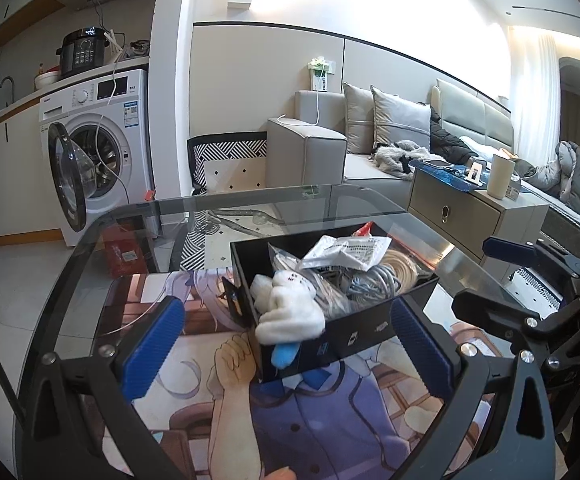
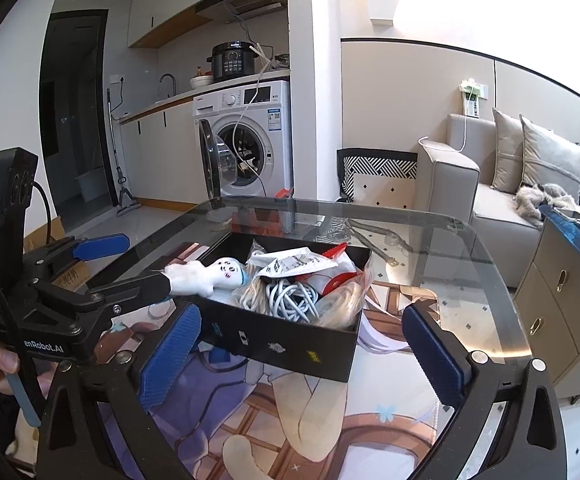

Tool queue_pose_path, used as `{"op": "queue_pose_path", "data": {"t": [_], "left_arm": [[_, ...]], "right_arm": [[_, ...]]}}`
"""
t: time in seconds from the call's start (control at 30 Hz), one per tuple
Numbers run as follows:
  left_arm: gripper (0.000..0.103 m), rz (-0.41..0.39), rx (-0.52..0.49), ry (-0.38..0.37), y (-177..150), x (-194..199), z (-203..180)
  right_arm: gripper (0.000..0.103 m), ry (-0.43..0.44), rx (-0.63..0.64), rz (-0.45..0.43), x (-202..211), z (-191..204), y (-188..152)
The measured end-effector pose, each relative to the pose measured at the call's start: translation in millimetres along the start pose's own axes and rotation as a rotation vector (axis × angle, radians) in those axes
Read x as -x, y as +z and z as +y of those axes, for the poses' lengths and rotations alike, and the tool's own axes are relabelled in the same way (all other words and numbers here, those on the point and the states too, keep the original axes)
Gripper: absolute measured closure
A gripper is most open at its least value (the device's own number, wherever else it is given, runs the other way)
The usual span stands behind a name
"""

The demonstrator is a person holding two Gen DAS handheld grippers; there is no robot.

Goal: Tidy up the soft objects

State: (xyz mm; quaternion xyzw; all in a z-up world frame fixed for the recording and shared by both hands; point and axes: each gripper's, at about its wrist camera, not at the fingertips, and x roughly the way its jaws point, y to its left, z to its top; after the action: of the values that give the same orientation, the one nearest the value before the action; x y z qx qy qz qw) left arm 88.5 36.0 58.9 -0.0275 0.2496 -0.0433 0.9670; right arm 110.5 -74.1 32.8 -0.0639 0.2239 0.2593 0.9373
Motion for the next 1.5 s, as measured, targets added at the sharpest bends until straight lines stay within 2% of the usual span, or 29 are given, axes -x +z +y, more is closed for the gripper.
{"op": "queue_pose_path", "data": {"t": [0.37,0.57,0.9,1.07,1.5], "left_arm": [[0.0,0.015,0.006,0.002,-21.9,4.3,-1.5],[0.0,-0.019,0.012,0.008,-36.6,6.6,-2.5],[0.0,-0.068,0.047,0.044,-39.5,9.0,4.6],[0.0,-0.076,0.042,0.091,-41.5,7.1,4.7],[0.0,-0.094,0.051,0.108,-43.1,9.0,5.0]], "right_arm": [[0.001,0.006,-0.003,-0.023,6.4,5.0,-21.8],[0.001,-0.011,0.003,-0.039,4.7,5.6,-31.2],[0.001,-0.022,-0.008,-0.071,10.8,2.9,-37.2],[0.001,-0.025,-0.006,-0.08,13.6,4.0,-39.4],[0.001,-0.042,-0.022,-0.09,16.6,2.0,-39.2]]}}
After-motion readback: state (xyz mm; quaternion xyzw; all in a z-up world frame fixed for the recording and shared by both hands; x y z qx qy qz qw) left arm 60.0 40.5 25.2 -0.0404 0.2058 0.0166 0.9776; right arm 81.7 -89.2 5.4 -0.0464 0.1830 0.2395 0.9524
